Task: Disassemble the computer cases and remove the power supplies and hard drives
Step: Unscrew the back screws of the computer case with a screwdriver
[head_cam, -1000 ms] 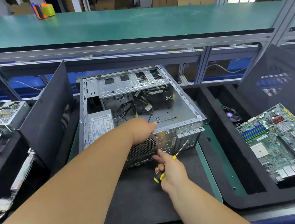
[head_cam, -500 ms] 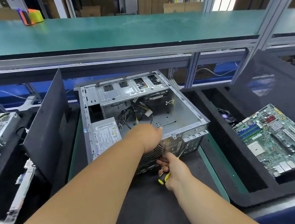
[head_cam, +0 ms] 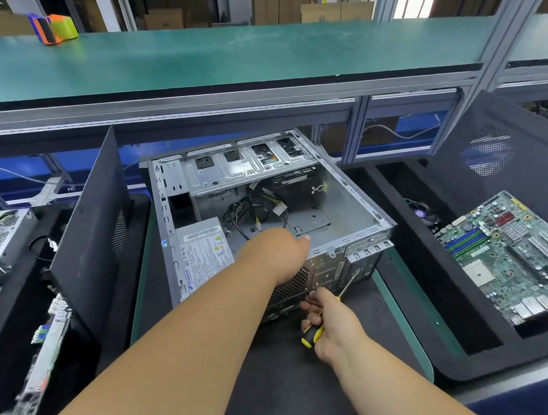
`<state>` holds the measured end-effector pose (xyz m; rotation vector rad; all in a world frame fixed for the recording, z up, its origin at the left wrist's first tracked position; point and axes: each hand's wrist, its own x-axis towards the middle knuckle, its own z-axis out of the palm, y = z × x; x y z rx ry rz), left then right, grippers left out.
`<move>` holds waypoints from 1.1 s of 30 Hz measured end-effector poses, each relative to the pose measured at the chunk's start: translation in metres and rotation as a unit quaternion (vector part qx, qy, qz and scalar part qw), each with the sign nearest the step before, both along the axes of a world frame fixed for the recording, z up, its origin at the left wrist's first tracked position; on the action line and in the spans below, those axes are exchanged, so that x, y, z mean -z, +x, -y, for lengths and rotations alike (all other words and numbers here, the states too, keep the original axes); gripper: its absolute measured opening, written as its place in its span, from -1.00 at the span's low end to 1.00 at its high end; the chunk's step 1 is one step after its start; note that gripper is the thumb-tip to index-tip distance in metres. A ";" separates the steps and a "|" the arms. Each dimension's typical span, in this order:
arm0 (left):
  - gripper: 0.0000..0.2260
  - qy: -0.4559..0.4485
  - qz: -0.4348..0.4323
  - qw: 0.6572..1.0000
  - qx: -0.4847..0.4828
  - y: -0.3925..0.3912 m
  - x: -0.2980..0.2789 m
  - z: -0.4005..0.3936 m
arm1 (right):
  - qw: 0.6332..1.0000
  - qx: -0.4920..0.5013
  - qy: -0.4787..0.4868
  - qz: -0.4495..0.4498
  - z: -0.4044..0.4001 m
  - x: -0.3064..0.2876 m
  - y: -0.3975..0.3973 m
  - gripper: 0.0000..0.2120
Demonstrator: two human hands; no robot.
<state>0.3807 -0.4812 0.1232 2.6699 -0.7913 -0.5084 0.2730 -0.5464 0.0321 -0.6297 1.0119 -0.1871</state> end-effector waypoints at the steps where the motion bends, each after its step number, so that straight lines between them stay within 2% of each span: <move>1: -0.57 -0.002 -0.002 1.000 -0.002 0.000 0.000 0.000 | 1.000 0.001 0.003 0.000 0.000 0.000 -0.002 -0.85; 10: -0.51 -0.012 0.052 0.998 -0.020 -0.004 -0.001 -0.001 | 0.998 -0.025 -0.039 -0.033 0.031 0.010 -0.044 -0.90; 18: -0.54 -0.016 0.131 0.989 -0.061 -0.012 0.000 -0.002 | 0.998 0.055 -0.014 -0.039 0.115 0.005 -0.080 -0.81; 22: -0.56 -0.018 0.132 0.988 -0.076 -0.012 0.000 -0.002 | 0.997 0.077 -0.010 -0.029 0.155 0.000 -0.081 -0.74; 28: -0.66 -0.033 0.137 0.984 -0.108 -0.014 -0.002 -0.003 | 0.998 0.040 0.019 -0.046 0.168 0.013 -0.085 -0.78; 33: -0.59 -0.023 0.105 0.988 -0.111 -0.017 -0.008 -0.004 | 0.998 -0.023 -0.004 -0.054 0.162 0.013 -0.089 -0.85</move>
